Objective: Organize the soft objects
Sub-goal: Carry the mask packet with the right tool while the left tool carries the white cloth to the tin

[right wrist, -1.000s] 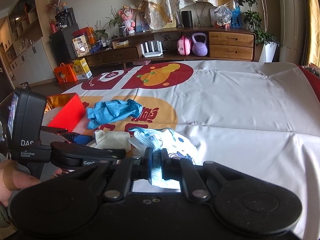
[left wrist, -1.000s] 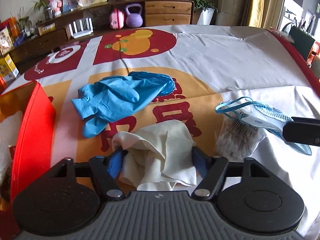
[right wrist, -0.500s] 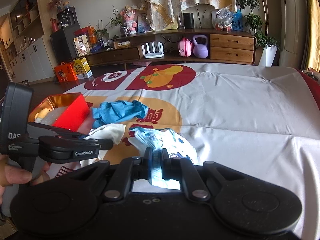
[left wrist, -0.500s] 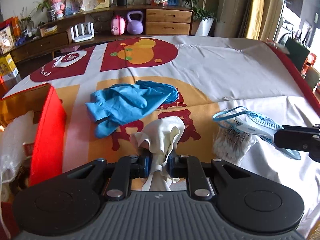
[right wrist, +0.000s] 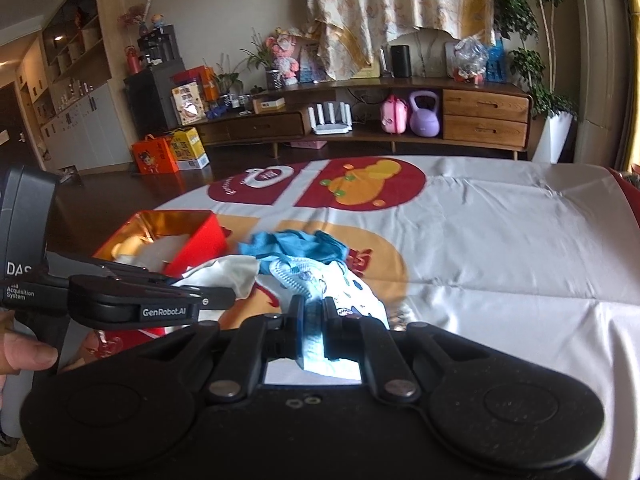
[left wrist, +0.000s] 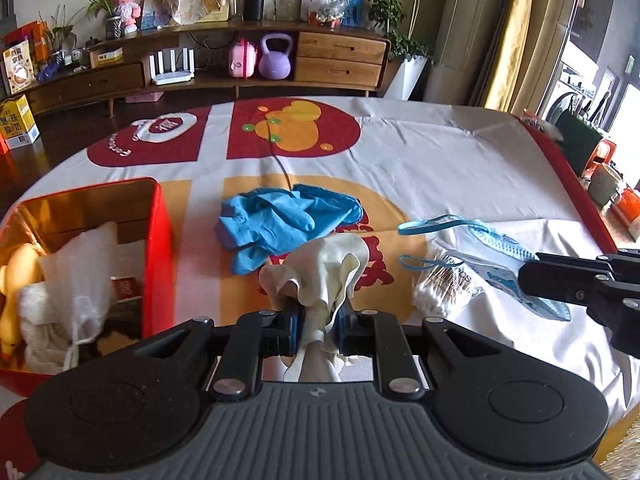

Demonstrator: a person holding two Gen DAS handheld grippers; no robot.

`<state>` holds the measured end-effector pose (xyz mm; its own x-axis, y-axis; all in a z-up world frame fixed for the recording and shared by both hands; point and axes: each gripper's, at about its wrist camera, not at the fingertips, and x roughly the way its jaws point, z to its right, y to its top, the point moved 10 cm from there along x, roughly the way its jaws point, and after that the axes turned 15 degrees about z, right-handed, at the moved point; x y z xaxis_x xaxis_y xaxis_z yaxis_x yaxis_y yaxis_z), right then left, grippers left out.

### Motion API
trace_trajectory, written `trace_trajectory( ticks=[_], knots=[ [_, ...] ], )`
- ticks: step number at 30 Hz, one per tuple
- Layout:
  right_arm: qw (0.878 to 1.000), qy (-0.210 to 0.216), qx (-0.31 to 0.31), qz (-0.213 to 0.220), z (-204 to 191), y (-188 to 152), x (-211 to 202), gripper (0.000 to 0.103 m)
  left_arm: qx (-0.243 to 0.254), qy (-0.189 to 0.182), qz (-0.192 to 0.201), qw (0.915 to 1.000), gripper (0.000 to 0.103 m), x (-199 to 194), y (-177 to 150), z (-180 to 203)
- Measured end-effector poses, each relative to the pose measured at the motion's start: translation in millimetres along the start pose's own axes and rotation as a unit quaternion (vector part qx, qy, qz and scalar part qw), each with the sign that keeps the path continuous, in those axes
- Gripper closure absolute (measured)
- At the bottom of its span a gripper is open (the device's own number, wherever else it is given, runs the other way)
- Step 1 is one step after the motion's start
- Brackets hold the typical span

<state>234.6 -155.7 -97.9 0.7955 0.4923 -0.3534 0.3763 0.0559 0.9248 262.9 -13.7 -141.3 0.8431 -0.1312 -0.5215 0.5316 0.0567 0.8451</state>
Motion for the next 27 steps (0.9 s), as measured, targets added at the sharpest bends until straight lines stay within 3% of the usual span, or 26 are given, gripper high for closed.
trace_trajectory(
  ticks=[12,27],
  knots=[
    [0.999,0.034,-0.012,0.017,-51,28,-4,0.095,-0.013,0.005,0.019,0.9997,0.086,-43,26,-27],
    [0.995,0.085,-0.038,0.024,-123,53,24,0.095,-0.023,0.046,0.041,0.9978,0.086,-88,46,-99]
  ],
)
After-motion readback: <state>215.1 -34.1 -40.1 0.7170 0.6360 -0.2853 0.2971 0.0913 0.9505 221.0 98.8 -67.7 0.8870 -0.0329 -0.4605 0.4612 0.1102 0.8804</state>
